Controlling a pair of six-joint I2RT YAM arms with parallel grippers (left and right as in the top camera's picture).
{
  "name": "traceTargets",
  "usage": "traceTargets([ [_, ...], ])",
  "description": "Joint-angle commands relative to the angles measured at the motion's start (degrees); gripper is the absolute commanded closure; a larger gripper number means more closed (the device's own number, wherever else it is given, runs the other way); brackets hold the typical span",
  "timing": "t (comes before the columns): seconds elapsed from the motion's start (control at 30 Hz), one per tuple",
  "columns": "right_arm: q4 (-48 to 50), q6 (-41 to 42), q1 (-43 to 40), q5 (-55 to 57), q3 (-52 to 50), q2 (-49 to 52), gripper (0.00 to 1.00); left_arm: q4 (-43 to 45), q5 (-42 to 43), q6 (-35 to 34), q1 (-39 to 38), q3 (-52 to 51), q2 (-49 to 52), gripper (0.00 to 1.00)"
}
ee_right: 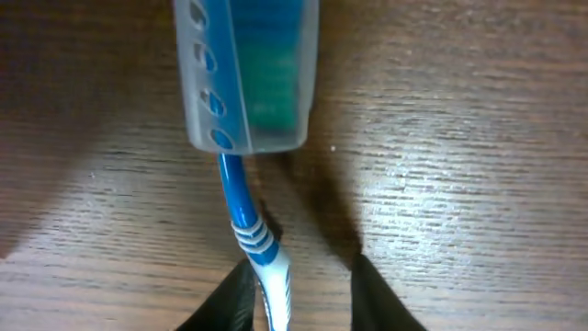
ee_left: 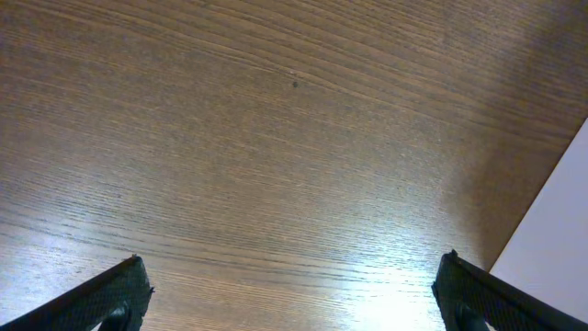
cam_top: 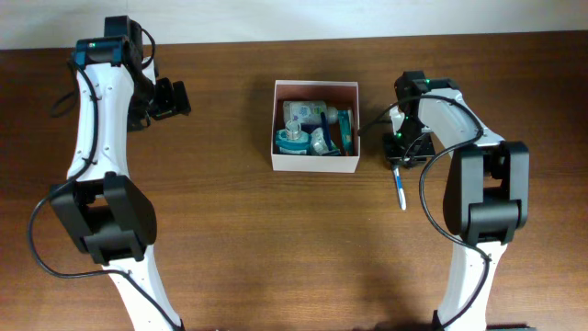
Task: Pack container
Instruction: 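Lower the right gripper onto the blue toothbrush and grasp it, then carry the toothbrush left and lower it into the pink box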
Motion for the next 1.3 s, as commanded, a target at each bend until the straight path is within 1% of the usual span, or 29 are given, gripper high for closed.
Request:
traceTargets([
  [0.0, 0.57, -0.39, -0.17, -0.68, -0.52, 0.2, 0.82, -0.02, 0.44, 0.11, 0.09, 0.72, -1.6, 0.01],
  [0.17, 0.98, -0.39, -0.28, 0.04, -0.52, 0.2, 0.96, -0.04, 0.44, 0.11, 0.09, 0.72, -1.6, 0.01],
  [0.43, 0.31, -0.37, -1.77, 1.25, 0.09, 0.04, 0.96, -0.02, 0.44, 0.11, 0.09, 0.72, -1.6, 0.01],
  [0.53, -1.66, -0.39, -2.93, 1.25, 2.69, -0.37, 0.96, -0.02, 0.44, 0.11, 0.09, 0.72, -1.6, 0.01],
  [0.7, -5.99, -0.39, -3.34, 1.03, 11.28, -2.05, 0.96, -0.04, 0.44, 0.11, 0.09, 0.72, -1.6, 0.01],
  [0.93, -11.89, -0.35, 0.85, -3.89, 26.25, -3.96, 0.96, -0.02, 0.44, 0.11, 0.09, 0.72, -1.6, 0.01],
  [1.03, -12.07, -0.33, 3.85, -6.08, 31.17, -3.96, 0.96, -0.02, 0.44, 0.11, 0.09, 0.72, -1.6, 0.01],
  [1.1, -11.13, -0.31, 5.79, -7.37, 32.81, -3.96, 0.96, -0.04, 0.44, 0.11, 0.09, 0.72, -1.6, 0.01],
  [1.27, -9.05, -0.33, 9.51, -7.41, 32.94, -3.76, 0.96, -0.02, 0.44, 0.11, 0.09, 0.72, -1.6, 0.0],
])
